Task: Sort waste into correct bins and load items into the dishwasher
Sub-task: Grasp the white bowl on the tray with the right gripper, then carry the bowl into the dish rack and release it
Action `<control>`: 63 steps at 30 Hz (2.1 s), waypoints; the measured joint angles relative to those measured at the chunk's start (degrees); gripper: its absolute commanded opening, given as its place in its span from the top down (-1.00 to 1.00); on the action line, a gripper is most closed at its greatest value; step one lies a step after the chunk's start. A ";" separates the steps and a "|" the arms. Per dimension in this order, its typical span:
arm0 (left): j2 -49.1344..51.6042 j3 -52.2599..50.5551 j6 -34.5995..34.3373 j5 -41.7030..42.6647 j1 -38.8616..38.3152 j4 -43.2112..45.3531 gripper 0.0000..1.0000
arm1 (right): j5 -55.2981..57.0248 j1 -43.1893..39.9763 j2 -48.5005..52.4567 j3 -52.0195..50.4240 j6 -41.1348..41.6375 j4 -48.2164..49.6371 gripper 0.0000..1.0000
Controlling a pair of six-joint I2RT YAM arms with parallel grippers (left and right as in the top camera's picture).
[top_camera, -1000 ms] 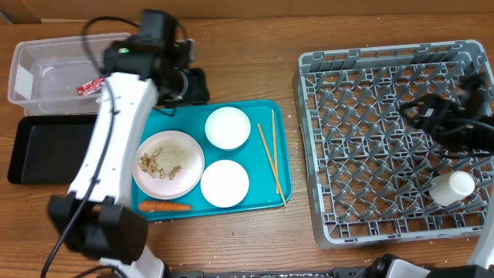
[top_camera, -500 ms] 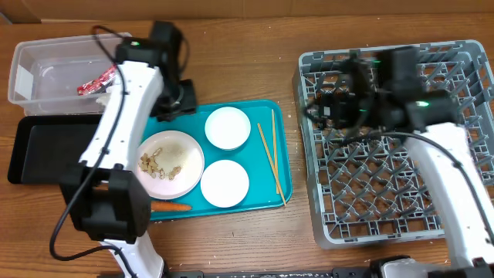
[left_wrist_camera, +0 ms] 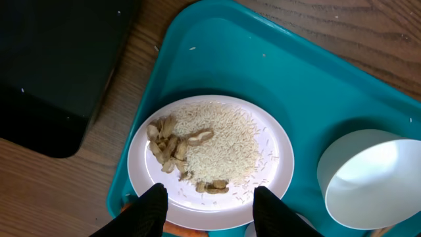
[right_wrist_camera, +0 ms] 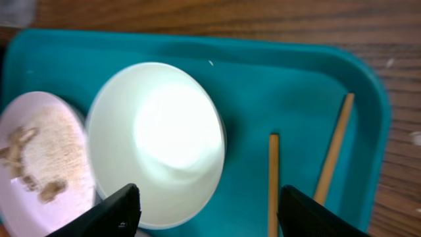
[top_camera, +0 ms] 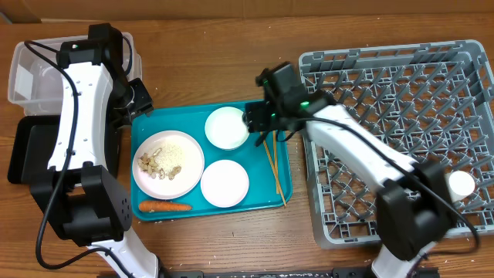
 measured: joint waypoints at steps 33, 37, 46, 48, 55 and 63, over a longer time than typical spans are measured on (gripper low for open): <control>-0.09 0.00 0.00 -0.24 0.02 0.26 0.11 | 38.25 -15.19 -6.95 26.47 -3.41 -16.96 0.92; -0.09 0.00 0.00 -0.26 0.02 0.26 0.10 | 53.31 -24.04 -11.34 27.39 -5.20 -20.28 0.93; -0.09 0.00 -0.42 -0.20 0.02 1.09 0.10 | 80.85 -42.69 -6.84 21.22 -4.72 -21.33 0.93; -0.09 0.00 -0.46 -0.22 0.02 1.27 0.10 | 82.64 -45.31 -5.42 18.95 -4.52 -20.26 0.92; -0.09 0.00 -0.96 0.31 0.02 2.80 0.10 | 82.88 -49.77 1.79 13.68 -4.48 -18.43 0.92; -0.09 0.00 -1.51 1.90 0.02 3.78 0.09 | 79.45 -44.78 8.26 13.60 -4.13 -18.16 0.84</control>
